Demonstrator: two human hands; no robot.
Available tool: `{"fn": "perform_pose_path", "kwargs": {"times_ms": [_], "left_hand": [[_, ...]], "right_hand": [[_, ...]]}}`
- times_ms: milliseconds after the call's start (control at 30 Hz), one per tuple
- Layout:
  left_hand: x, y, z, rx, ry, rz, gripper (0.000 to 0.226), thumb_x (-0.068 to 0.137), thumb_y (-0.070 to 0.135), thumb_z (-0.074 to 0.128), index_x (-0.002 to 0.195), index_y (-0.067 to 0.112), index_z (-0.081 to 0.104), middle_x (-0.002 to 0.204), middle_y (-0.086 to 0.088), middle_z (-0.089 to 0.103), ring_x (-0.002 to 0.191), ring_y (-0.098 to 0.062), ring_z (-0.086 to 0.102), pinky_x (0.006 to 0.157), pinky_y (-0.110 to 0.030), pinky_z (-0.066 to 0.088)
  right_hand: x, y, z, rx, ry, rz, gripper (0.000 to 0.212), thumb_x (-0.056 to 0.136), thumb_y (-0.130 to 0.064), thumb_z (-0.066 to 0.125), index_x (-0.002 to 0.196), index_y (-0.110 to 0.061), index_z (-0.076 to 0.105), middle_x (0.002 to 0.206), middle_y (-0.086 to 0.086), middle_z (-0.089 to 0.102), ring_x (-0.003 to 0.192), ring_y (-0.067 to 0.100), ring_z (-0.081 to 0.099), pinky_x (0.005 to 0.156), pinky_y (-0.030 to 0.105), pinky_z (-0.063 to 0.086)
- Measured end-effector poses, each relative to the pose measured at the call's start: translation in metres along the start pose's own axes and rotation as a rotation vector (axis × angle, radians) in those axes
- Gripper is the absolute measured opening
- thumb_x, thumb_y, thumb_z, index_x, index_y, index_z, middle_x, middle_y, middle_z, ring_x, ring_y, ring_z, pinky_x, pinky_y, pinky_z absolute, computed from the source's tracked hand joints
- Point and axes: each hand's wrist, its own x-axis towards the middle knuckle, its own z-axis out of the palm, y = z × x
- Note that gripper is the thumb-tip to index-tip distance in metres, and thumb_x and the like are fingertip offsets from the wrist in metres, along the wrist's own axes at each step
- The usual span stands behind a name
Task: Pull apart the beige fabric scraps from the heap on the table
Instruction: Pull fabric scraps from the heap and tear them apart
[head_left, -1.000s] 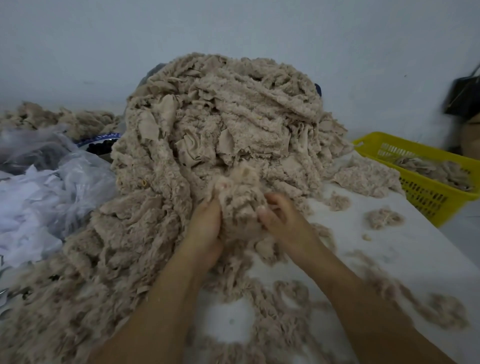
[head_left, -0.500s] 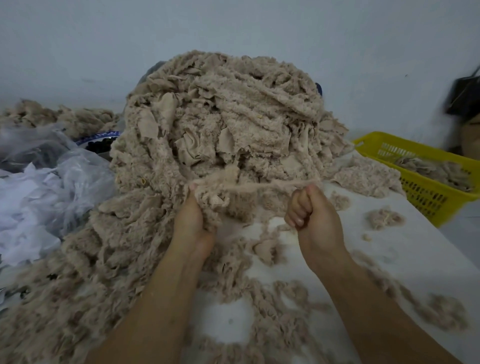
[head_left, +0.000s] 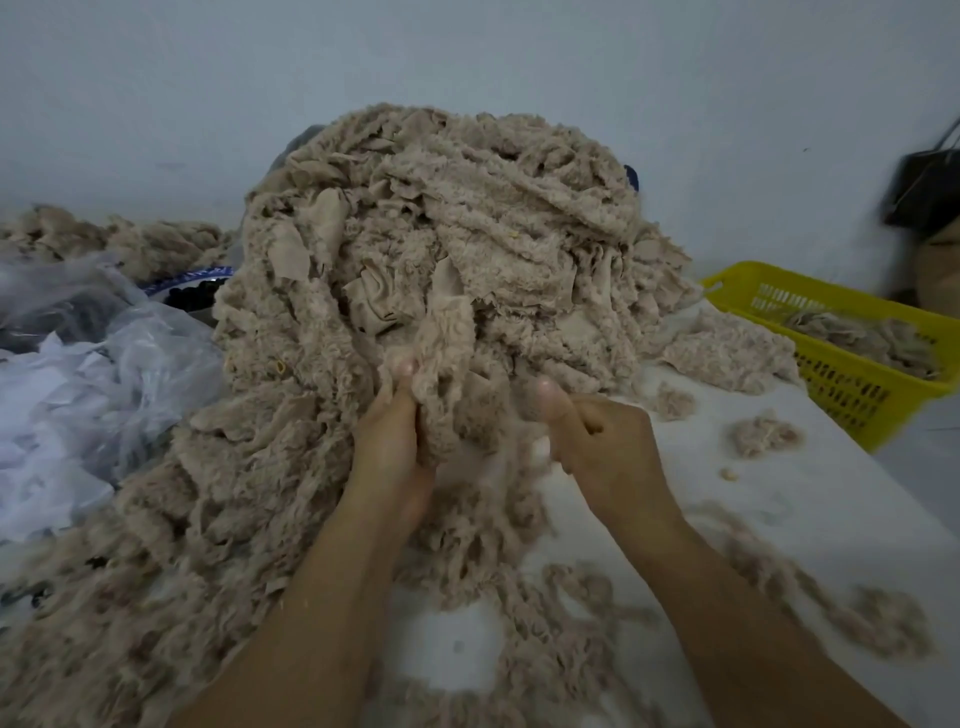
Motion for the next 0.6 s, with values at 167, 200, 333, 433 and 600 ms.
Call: {"fn": "perform_pose_path", "kwargs": {"times_ms": [167, 200, 333, 433, 600], "left_hand": [[-0.011, -0.017, 0.011, 0.263, -0.226, 0.031, 0.035, 0.091, 0.05, 0.058, 0.108, 0.026, 0.077, 0.113, -0.008, 0.075, 0.109, -0.023, 0.07, 0.08, -0.027, 0.058], [-0.012, -0.02, 0.013, 0.326, -0.264, 0.037, 0.043, 0.088, 0.059, 0.057, 0.109, 0.026, 0.077, 0.114, -0.006, 0.075, 0.111, -0.02, 0.069, 0.083, -0.026, 0.057], [-0.013, -0.02, 0.013, 0.37, -0.336, -0.003, 0.075, 0.081, 0.082, 0.041, 0.115, 0.024, 0.075, 0.124, -0.002, 0.071, 0.121, -0.015, 0.063, 0.102, -0.039, 0.048], [-0.01, -0.02, 0.004, 0.521, -0.218, 0.165, 0.068, 0.091, 0.072, 0.032, 0.102, 0.024, 0.078, 0.115, 0.014, 0.073, 0.111, 0.001, 0.064, 0.098, -0.028, 0.043], [-0.016, -0.028, 0.007, 0.97, -0.432, 0.074, 0.047, 0.091, 0.068, 0.041, 0.095, 0.037, 0.076, 0.095, 0.019, 0.075, 0.089, 0.003, 0.069, 0.085, -0.022, 0.05]], "right_hand": [[0.001, 0.0, 0.01, 0.189, -0.232, 0.138, 0.017, 0.089, -0.053, 0.061, 0.081, -0.038, 0.062, 0.066, -0.023, 0.063, 0.059, -0.005, 0.057, 0.058, 0.015, 0.043], [0.0, 0.004, 0.011, 0.214, -0.273, 0.179, 0.017, 0.094, -0.037, 0.064, 0.076, -0.038, 0.063, 0.062, -0.022, 0.063, 0.057, -0.005, 0.057, 0.058, 0.02, 0.045], [0.003, 0.011, 0.002, 0.383, -0.332, 0.271, 0.032, 0.1, -0.008, 0.051, 0.079, -0.026, 0.067, 0.056, -0.013, 0.063, 0.051, 0.003, 0.056, 0.046, 0.014, 0.043], [0.022, 0.013, -0.024, 0.934, -0.015, 0.198, 0.028, 0.097, -0.031, 0.055, 0.08, -0.016, 0.072, 0.071, 0.006, 0.068, 0.056, 0.011, 0.062, 0.046, 0.016, 0.044], [0.026, 0.037, -0.038, 1.041, 0.391, 0.495, 0.044, 0.097, -0.054, 0.052, 0.107, -0.012, 0.062, 0.094, -0.001, 0.07, 0.073, 0.008, 0.07, 0.06, 0.023, 0.053]]}}
